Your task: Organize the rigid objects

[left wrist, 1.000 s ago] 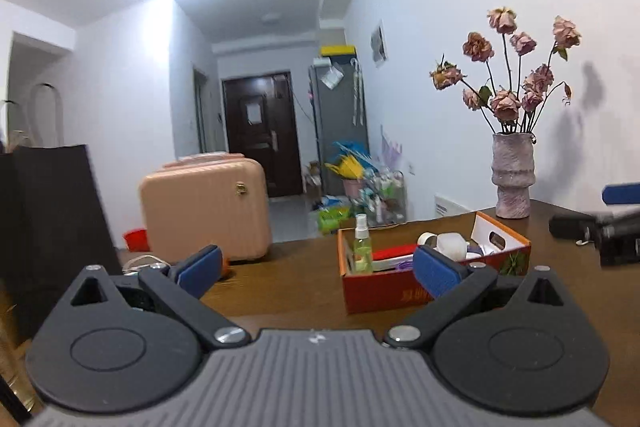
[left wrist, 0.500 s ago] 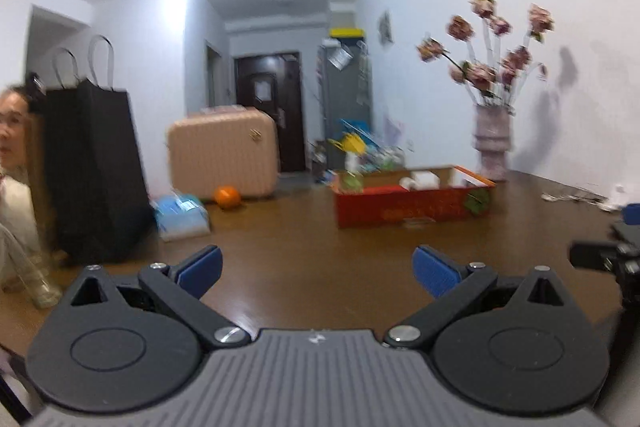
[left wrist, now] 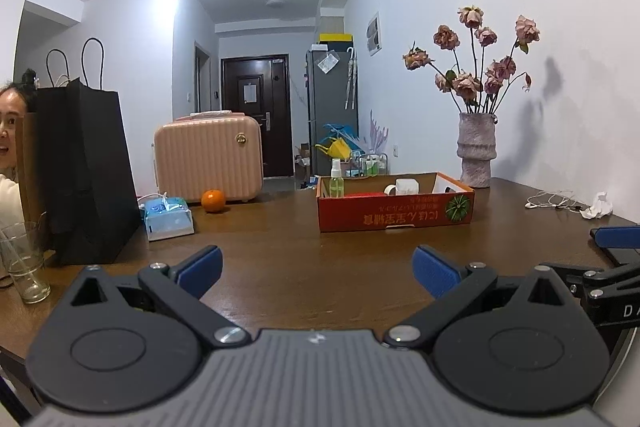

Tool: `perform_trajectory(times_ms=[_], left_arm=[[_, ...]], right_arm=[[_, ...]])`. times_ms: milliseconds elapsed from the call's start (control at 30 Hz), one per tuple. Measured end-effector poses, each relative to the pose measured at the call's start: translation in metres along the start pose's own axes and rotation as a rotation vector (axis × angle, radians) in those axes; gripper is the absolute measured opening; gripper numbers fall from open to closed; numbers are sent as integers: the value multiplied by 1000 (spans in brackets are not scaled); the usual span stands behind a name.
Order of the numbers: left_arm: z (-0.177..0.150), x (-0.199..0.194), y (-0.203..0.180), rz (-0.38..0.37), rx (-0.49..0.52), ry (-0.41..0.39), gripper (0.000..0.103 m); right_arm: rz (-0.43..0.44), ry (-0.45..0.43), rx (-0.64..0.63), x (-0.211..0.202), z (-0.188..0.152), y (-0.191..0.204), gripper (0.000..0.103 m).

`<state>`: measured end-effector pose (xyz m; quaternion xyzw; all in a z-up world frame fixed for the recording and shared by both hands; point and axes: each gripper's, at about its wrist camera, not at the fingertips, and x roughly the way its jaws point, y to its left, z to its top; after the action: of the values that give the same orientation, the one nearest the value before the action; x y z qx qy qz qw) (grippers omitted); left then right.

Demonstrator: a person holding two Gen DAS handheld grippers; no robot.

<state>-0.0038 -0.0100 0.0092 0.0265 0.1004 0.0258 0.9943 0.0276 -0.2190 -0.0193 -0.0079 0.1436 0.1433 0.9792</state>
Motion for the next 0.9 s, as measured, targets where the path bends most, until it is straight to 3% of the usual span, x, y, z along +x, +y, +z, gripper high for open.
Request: perform_trajectory(times_ms=[900], left_arm=[[-1, -1, 0, -7, -13, -21, 103]], right_arm=[[-4, -10, 22, -4, -3, -2, 103]])
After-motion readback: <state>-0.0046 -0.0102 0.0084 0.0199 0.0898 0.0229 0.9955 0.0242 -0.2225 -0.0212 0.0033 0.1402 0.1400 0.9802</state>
